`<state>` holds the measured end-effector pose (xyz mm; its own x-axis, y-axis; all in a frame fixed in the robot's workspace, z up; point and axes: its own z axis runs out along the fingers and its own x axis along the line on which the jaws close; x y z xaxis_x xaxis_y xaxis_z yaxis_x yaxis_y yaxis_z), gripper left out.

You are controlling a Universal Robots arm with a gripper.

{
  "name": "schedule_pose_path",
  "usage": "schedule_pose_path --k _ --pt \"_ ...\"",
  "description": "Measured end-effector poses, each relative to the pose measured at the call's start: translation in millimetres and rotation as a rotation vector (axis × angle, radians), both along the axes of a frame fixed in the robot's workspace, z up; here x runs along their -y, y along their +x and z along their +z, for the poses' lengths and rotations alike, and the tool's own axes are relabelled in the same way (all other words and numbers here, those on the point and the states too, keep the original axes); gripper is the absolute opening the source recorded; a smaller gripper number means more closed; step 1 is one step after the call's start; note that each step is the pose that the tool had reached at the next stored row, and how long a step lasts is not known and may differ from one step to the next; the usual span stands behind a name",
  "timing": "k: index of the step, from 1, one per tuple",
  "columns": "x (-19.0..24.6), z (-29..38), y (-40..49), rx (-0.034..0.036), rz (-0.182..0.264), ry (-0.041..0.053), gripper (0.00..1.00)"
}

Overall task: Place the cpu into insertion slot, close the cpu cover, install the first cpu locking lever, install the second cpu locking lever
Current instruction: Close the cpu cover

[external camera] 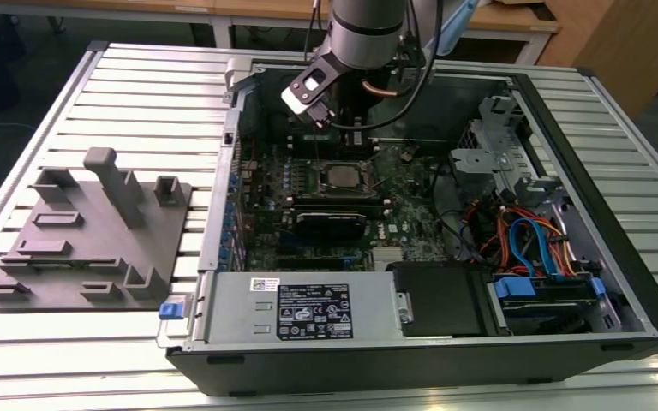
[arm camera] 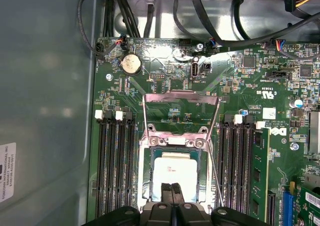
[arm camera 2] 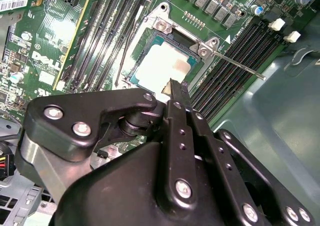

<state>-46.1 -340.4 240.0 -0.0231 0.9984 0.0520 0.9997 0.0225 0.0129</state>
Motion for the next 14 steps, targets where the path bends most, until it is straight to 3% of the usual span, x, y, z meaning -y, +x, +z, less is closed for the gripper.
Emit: schedule_pose_path --k 14 --pt "0.0 0.4 2.2 -0.0001 0.0 -0.0001 0.1"
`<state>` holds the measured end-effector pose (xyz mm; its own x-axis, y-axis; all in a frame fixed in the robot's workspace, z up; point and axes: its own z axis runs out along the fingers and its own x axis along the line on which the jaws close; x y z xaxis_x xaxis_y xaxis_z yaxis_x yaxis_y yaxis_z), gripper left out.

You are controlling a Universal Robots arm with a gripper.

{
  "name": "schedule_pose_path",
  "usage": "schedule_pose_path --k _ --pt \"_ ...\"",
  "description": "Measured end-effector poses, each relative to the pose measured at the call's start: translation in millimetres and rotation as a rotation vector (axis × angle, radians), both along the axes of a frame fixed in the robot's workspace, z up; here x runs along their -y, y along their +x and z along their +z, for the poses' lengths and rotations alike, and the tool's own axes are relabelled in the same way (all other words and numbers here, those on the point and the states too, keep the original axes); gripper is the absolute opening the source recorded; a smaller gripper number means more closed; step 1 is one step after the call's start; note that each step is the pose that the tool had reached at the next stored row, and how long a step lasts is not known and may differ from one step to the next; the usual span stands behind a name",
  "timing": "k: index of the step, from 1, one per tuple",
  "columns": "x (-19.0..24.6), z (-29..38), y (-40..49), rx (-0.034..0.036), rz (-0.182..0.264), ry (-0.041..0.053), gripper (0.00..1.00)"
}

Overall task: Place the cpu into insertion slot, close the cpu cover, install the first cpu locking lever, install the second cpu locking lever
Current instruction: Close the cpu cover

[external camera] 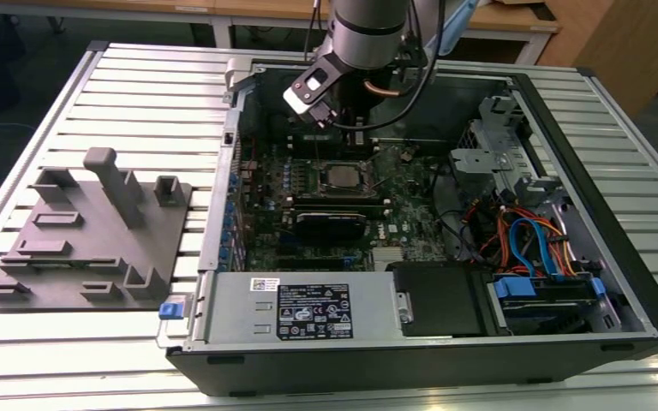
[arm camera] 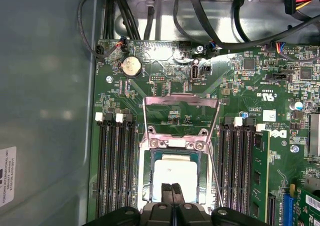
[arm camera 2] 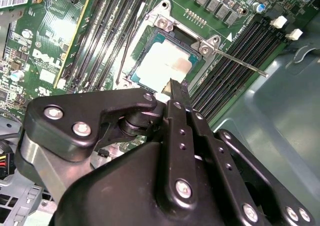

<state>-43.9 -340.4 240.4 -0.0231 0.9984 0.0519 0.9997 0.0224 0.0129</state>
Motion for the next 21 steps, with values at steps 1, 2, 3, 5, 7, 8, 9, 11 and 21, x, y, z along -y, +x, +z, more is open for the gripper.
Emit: schedule_pose_path --k 1,2,3,5,7,8,9,11,21 --pt "0.0 0.4 0.0 -0.0001 0.0 -0.0001 0.1" --pt "0.0 1.0 0.0 0.0 0.0 0.0 0.1" --pt "0.0 1.7 0.0 0.0 0.0 0.0001 0.1" --pt "0.0 3.6 0.0 0.0 0.0 0.0 0.1" --pt "0.1 5.2 0.0 0.0001 0.0 0.0001 0.1" --pt "0.0 5.9 0.0 0.0 0.0 0.0001 0.1" --pt "0.0 6.6 0.0 0.0 0.0 0.0001 0.1" --pt "0.0 8.2 0.0 0.0 0.0 0.0001 0.1" --pt "0.0 12.7 0.0 0.0001 0.0 0.0004 0.1"
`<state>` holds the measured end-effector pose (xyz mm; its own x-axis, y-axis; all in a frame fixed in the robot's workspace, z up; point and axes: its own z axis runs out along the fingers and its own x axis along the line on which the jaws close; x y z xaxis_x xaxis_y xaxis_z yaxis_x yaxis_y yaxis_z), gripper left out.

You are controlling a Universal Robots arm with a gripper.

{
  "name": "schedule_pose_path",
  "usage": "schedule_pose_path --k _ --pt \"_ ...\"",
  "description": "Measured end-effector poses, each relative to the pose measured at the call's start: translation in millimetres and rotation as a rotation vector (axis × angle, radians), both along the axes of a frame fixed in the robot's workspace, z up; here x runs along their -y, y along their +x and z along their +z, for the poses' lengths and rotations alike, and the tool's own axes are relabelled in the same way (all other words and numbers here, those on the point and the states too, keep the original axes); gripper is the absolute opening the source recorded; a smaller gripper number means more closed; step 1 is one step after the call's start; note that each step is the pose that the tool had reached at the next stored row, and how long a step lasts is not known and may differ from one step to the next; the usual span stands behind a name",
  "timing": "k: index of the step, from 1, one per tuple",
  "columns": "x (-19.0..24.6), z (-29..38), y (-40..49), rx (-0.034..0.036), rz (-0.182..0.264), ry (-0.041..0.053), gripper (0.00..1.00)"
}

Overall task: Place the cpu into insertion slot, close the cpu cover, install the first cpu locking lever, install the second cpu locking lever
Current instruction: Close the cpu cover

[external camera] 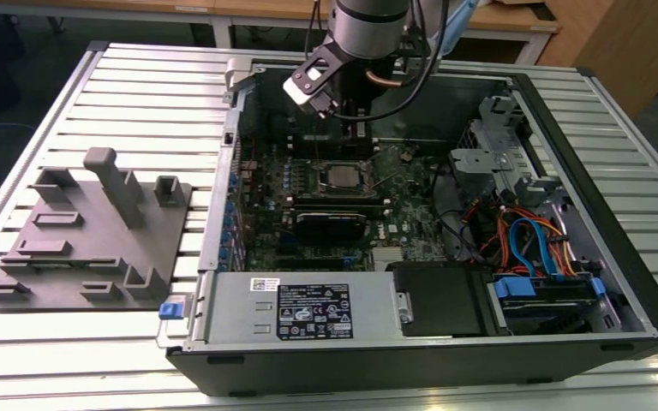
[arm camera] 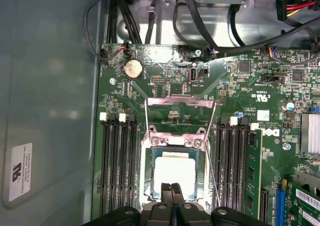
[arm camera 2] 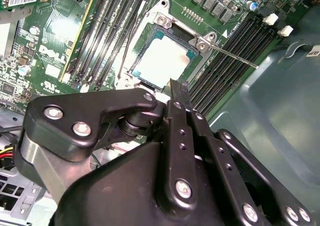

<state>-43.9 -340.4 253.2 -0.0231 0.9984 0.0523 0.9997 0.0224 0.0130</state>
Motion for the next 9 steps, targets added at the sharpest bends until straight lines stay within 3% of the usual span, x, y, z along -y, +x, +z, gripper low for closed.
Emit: schedule_pose_path --k 9 --pt "0.1 0.4 0.8 -0.0003 0.0 -0.0004 0.1"
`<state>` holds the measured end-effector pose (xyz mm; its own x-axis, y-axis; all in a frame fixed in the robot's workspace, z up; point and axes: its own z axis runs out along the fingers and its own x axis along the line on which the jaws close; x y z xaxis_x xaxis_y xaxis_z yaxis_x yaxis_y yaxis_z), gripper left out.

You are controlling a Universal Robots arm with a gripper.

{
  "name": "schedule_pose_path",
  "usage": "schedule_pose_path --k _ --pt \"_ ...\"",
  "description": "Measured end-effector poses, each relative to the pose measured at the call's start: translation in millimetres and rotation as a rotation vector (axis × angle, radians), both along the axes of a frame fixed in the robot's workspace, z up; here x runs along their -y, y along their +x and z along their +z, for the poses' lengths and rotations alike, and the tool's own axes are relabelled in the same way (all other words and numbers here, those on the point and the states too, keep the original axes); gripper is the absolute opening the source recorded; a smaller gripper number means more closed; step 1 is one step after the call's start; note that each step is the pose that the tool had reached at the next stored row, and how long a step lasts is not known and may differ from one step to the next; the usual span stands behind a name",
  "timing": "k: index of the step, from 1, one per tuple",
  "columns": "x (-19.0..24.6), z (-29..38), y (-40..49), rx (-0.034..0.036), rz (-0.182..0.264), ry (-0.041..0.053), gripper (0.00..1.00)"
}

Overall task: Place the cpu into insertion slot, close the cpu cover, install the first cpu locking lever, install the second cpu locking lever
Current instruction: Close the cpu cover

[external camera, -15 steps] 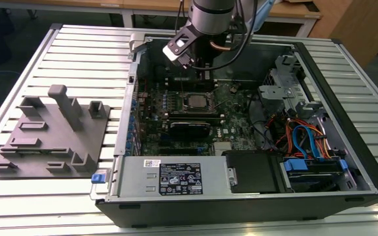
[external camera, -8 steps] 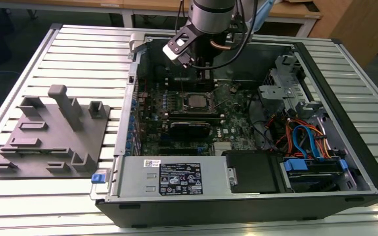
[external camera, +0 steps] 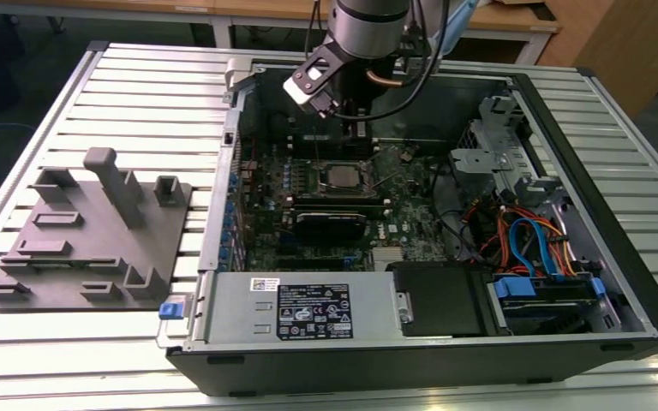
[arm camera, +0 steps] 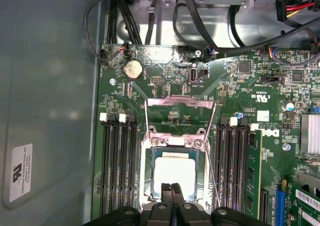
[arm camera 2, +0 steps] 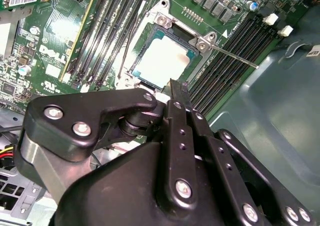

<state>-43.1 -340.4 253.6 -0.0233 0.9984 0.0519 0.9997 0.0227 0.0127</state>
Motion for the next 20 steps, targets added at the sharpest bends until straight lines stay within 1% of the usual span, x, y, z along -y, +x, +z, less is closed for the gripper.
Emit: schedule_pose_path --k 9,15,20 --pt "-0.1 0.0 1.3 0.0002 0.0 0.0002 0.1" --pt "0.0 2.7 1.3 0.0002 0.0 0.0001 0.1" --pt "0.0 3.2 1.3 0.0002 0.0 0.0001 0.1"
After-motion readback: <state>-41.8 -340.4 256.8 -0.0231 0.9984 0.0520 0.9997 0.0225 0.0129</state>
